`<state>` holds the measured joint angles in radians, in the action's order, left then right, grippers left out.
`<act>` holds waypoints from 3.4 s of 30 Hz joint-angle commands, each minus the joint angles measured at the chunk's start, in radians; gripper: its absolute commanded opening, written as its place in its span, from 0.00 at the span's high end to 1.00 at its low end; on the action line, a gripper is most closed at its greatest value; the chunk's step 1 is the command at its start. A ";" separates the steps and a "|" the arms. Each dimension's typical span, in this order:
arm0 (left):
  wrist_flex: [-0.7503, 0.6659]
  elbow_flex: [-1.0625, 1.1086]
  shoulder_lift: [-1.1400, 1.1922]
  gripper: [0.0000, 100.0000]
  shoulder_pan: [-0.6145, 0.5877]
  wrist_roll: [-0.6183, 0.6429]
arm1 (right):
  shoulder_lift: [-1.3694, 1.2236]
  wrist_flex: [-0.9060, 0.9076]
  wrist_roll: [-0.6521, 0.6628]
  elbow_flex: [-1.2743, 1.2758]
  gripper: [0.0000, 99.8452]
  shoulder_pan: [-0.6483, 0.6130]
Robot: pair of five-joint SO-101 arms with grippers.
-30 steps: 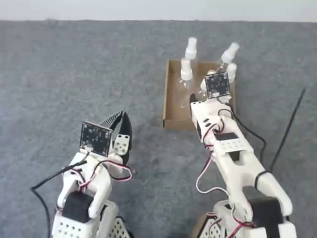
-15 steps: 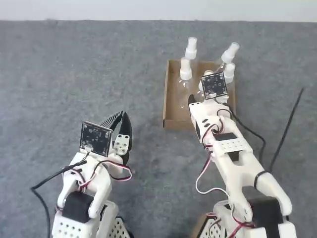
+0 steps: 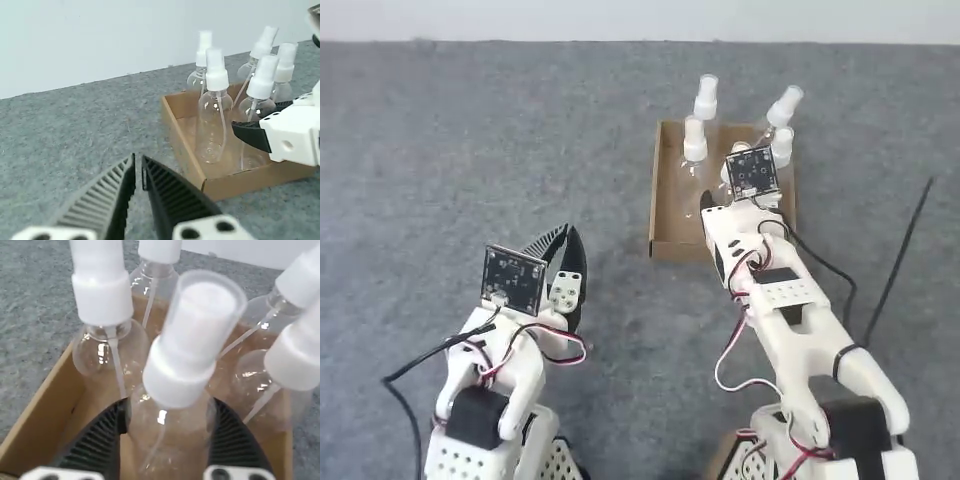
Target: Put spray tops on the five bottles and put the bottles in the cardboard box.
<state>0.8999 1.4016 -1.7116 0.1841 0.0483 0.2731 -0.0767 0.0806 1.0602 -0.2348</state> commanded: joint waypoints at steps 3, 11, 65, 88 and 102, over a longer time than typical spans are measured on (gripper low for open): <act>-0.032 -0.004 -0.014 0.99 -0.005 -0.002 | 0.018 -0.010 0.020 -0.012 0.76 -0.010; -0.032 -0.004 -0.014 0.99 -0.005 -0.002 | 0.018 -0.008 0.021 -0.012 0.72 -0.012; -0.003 -0.005 -0.015 0.99 -0.061 -0.003 | 1.082 1.297 0.023 -0.207 0.97 0.013; 0.044 0.297 -0.005 0.99 -0.328 -0.002 | 1.546 1.297 0.104 0.451 0.99 0.378; 0.221 0.289 -0.009 0.99 -0.330 0.002 | 1.544 1.167 0.104 0.623 0.99 0.377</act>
<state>1.0794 1.6962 -1.7070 -0.1473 0.0483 1.7983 1.1124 0.1987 1.6617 0.1350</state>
